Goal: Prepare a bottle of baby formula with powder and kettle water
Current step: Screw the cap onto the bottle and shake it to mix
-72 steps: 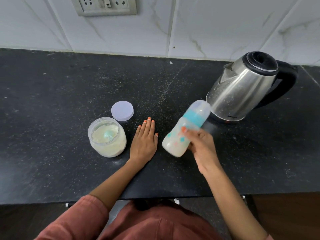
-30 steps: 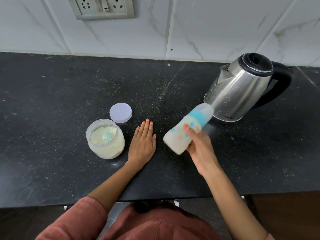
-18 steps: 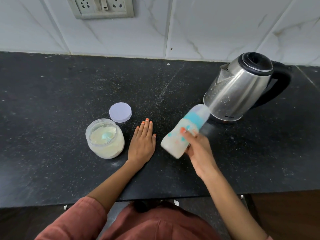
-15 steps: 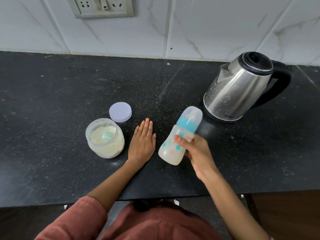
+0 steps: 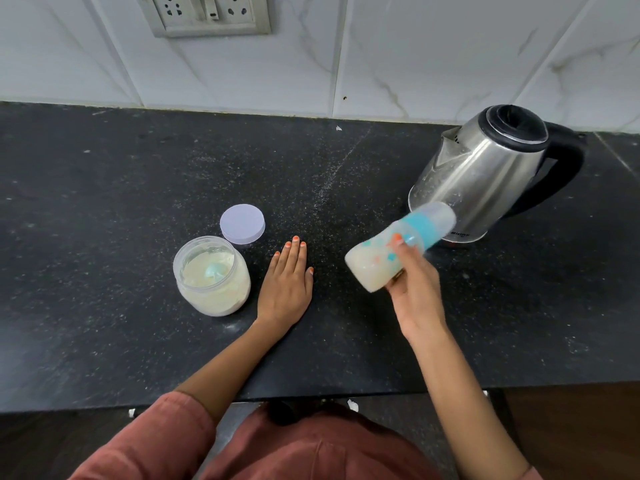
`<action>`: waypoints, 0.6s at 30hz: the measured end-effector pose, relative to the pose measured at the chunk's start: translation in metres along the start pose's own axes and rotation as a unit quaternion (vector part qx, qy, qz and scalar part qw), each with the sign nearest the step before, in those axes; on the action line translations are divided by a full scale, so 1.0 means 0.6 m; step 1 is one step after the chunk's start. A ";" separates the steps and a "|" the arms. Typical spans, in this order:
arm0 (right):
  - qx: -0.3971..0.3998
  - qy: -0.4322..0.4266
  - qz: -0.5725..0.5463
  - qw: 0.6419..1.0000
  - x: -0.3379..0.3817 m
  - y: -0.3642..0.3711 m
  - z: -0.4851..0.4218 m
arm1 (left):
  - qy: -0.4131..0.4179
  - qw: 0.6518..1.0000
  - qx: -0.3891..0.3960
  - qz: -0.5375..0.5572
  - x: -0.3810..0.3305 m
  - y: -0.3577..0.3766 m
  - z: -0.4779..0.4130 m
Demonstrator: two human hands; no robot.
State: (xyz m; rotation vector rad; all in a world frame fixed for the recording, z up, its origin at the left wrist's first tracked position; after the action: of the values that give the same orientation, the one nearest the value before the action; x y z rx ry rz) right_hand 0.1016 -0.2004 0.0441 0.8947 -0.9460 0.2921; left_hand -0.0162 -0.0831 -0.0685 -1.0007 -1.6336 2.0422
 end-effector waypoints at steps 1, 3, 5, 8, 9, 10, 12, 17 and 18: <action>-0.025 -0.013 -0.035 0.999 0.001 -0.002 -0.005 | 0.000 1.000 0.003 -0.002 0.000 0.001 0.000; -0.016 -0.005 -0.006 1.000 -0.008 0.000 -0.001 | 0.000 1.000 0.000 0.000 0.000 0.000 0.000; 0.049 0.045 0.125 0.990 -0.025 0.005 0.016 | 0.000 1.000 -0.002 0.003 0.001 -0.001 -0.001; 0.091 0.074 0.236 0.965 -0.029 0.002 0.030 | -0.001 1.000 0.003 0.002 0.001 0.001 -0.001; 0.079 0.061 0.199 0.975 -0.024 -0.001 0.025 | -0.001 1.000 0.001 0.002 0.001 0.001 0.000; 0.056 0.047 0.130 0.989 -0.019 -0.004 0.016 | -0.001 1.000 -0.001 0.001 0.001 0.000 0.000; -0.017 0.002 -0.011 1.000 -0.005 -0.011 -0.005 | -0.001 1.000 0.002 -0.002 0.001 0.001 0.000; 0.008 0.023 0.039 0.999 -0.017 0.006 0.003 | 0.001 1.000 0.002 0.004 0.001 -0.001 0.000; 0.044 0.055 0.103 0.992 -0.026 0.010 0.013 | 0.003 1.000 0.000 0.008 0.001 -0.002 0.000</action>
State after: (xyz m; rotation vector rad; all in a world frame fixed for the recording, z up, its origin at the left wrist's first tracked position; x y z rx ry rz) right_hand 0.0845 -0.2005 0.0366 0.8539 -0.9308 0.5587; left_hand -0.0168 -0.0827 -0.0676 -1.0220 -1.6275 2.0491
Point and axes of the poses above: each hand's wrist, its own z-axis away from the middle knuckle, its own y-axis out of the palm, x = y × z, the point moved 3 cm from there along -z, towards the middle knuckle, and after that the axes turned 11 degrees about x, right-handed, at the moved point
